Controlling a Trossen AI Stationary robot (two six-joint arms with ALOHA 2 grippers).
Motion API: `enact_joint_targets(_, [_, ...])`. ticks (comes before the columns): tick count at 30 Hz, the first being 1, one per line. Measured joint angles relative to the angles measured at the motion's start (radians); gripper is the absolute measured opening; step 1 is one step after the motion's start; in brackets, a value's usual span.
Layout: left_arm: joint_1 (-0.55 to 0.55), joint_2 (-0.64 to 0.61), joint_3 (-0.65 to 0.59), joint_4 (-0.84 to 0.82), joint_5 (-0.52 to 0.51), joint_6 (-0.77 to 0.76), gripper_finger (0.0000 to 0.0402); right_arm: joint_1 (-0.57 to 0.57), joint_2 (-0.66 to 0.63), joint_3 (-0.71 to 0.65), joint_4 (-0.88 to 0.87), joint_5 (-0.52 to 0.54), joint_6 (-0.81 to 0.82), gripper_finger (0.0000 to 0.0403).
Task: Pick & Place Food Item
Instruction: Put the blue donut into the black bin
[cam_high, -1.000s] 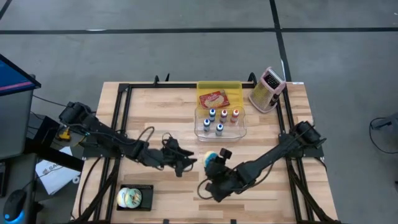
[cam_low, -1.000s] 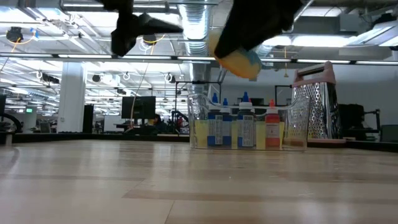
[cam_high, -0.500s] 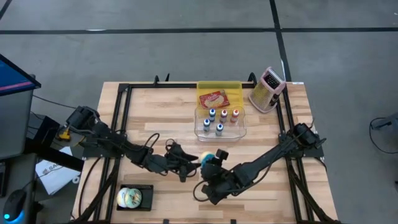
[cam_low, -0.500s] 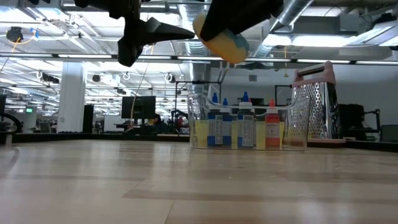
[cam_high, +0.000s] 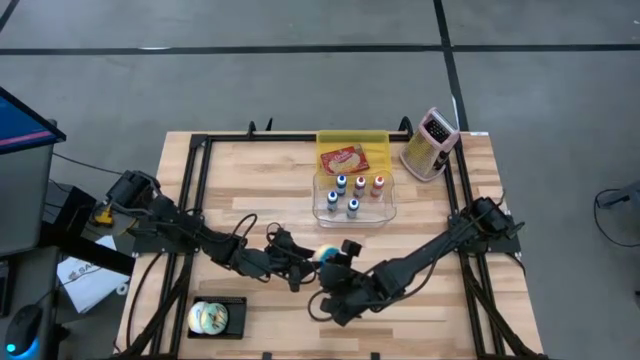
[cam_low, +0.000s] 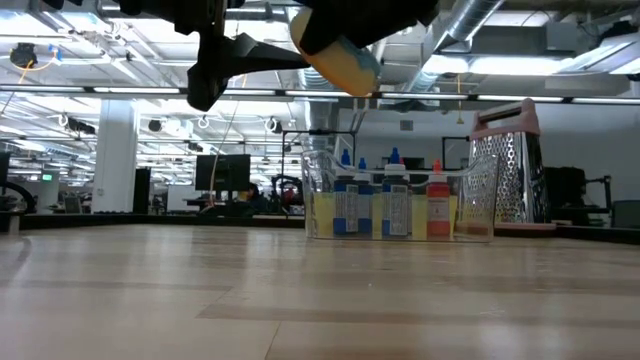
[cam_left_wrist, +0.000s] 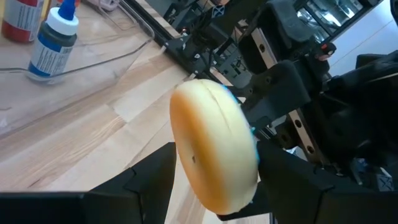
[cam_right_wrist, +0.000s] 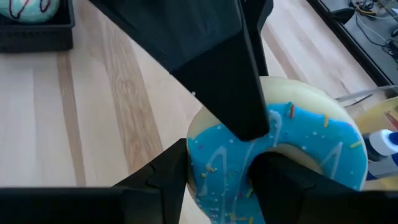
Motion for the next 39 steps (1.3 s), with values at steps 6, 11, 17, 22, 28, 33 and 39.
enact_joint_targets(6, [0.003,0.0,0.0,0.0,-0.009,-0.023,0.0198,0.0,0.0,0.0,0.018,-0.005,-0.01,0.0156])
enact_joint_targets(11, [0.003,0.0,0.0,0.002,-0.014,-0.032,0.0139,0.002,0.0,0.0,0.018,-0.004,-0.008,0.0156])
enact_joint_targets(17, [-0.001,0.0,0.0,0.003,-0.015,-0.028,0.0072,0.015,0.0,0.0,0.022,0.02,-0.006,0.0163])
enact_joint_targets(22, [-0.005,0.0,0.0,0.003,-0.025,-0.017,0.0051,0.032,0.0,0.0,0.04,0.044,-0.003,0.0201])
enact_joint_targets(28, [-0.005,0.0,0.002,-0.047,-0.057,-0.016,0.0058,0.058,-0.001,0.007,0.039,0.045,0.044,0.0252])
enact_joint_targets(33, [0.005,-0.01,0.0,-0.13,-0.075,-0.024,0.006,0.103,-0.003,0.033,0.034,0.042,0.08,0.026])
enact_joint_targets(39, [0.0,-0.121,0.0,-0.338,-0.042,-0.05,0.006,0.17,-0.003,0.039,-0.061,0.046,0.234,0.026])
